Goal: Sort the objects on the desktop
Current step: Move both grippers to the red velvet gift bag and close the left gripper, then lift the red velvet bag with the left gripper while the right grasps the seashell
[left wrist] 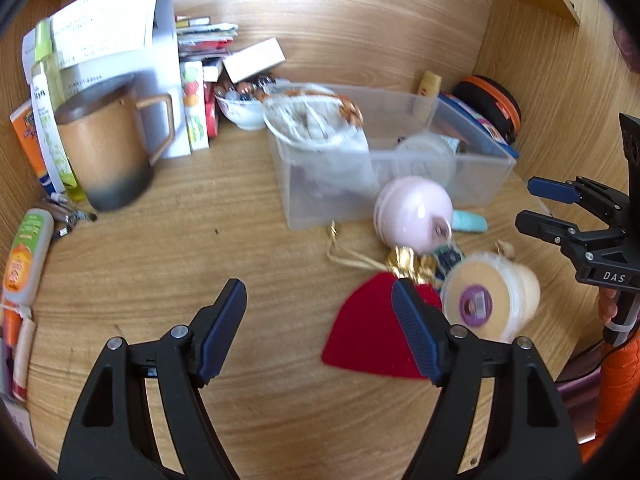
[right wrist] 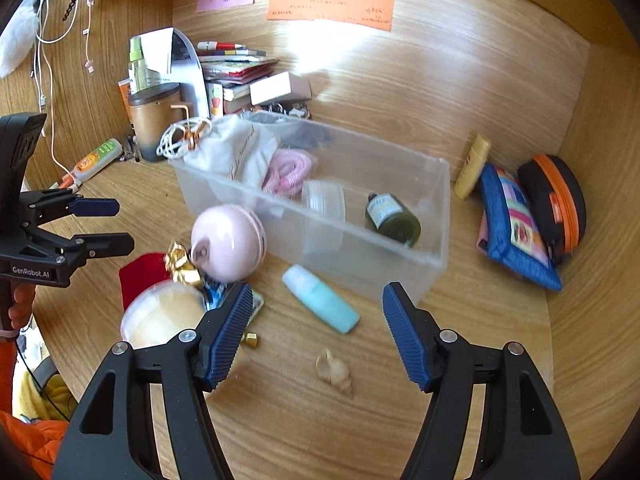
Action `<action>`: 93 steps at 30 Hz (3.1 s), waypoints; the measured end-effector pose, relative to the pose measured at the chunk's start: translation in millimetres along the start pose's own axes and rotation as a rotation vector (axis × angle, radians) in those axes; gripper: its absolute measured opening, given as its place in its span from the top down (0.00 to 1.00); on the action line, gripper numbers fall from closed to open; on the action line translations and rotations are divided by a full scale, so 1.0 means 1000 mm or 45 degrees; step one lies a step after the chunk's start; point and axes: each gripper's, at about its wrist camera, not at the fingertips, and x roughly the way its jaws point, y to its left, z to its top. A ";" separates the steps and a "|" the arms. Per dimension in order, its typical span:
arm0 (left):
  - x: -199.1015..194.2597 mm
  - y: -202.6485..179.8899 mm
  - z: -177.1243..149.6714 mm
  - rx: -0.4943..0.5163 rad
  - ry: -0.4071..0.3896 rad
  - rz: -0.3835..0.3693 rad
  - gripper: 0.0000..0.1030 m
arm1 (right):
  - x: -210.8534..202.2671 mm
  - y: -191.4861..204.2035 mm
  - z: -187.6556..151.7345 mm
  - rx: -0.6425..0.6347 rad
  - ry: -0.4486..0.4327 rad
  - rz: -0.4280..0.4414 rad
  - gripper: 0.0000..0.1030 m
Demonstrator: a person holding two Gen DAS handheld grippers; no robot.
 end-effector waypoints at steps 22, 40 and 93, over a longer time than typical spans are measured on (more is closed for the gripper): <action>0.023 -0.038 -0.025 0.085 0.138 -0.055 0.15 | 0.001 -0.019 -0.054 0.124 0.098 -0.007 0.36; 0.039 -0.048 -0.017 0.123 0.173 0.120 0.04 | 0.028 -0.011 -0.052 0.062 0.160 0.007 0.37; 0.013 -0.016 0.011 0.061 0.029 0.101 0.57 | 0.030 -0.024 -0.046 0.058 0.107 0.165 0.86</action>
